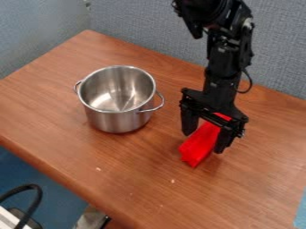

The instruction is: Put the red object in the metal pot

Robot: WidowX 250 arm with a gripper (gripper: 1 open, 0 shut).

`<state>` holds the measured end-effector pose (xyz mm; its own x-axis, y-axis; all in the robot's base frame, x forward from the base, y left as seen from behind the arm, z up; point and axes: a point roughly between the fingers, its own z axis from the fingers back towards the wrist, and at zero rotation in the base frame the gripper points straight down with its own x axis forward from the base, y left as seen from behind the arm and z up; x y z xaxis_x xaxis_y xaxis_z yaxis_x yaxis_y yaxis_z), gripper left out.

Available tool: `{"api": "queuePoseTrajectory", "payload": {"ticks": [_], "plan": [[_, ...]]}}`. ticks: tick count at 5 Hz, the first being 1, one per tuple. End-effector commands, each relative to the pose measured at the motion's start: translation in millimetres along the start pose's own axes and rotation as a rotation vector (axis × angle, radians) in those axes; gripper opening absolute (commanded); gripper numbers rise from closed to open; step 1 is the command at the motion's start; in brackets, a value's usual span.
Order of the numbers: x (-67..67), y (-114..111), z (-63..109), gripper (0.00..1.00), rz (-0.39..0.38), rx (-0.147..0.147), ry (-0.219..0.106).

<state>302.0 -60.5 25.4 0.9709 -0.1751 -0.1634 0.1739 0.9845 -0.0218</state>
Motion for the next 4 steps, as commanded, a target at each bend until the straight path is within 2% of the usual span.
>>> {"api": "queuePoseTrajectory", "payload": {"ticks": [1, 4], "plan": [[8.4, 0.7, 21.1, 0.0, -0.005, 0.002, -0.079], [4.8, 6.7, 27.4, 0.0, 0.011, -0.005, -0.089]]}}
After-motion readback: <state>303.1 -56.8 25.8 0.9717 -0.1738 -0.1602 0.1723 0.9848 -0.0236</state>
